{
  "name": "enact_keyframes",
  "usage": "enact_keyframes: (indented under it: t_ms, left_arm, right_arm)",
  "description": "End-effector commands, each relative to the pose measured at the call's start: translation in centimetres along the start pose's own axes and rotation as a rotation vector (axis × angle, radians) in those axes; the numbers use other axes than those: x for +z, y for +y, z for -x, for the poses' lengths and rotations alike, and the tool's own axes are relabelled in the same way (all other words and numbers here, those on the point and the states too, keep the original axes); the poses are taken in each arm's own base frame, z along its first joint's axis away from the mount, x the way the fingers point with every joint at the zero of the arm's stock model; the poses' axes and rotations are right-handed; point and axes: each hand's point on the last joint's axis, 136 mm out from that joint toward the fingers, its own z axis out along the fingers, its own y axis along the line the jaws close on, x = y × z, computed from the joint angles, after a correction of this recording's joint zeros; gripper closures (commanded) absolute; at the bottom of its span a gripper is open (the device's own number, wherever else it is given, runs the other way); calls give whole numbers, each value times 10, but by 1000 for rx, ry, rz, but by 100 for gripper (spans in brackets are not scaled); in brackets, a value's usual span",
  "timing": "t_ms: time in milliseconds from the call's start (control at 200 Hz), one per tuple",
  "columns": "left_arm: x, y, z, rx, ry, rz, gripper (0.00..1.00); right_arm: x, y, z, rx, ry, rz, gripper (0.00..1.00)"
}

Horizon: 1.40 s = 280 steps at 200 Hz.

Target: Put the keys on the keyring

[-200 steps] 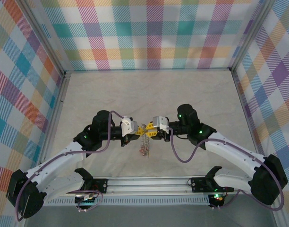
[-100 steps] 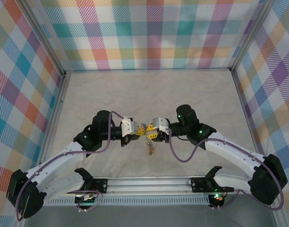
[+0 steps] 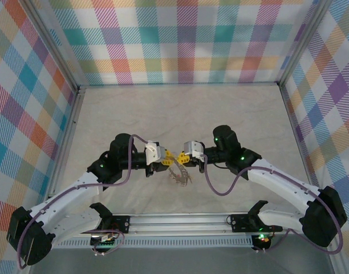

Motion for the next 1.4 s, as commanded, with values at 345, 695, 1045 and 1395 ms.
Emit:
enact_keyframes:
  t_ms: [345, 695, 1045, 1395]
  left_arm:
    - [-1, -4, 15, 42, -24, -27, 52]
    - [0, -19, 25, 122, -63, -125, 59]
    - [-5, -26, 27, 146, -66, -136, 64]
    - [-8, -32, 26, 173, -87, -112, 63]
  right_arm:
    - [-9, 6, 15, -97, -36, 9, 100]
    - [-12, 20, 19, -221, -163, 2, 100]
    - [-14, 19, 30, -261, -232, -19, 100]
    - [-14, 28, 34, -253, -275, 40, 100]
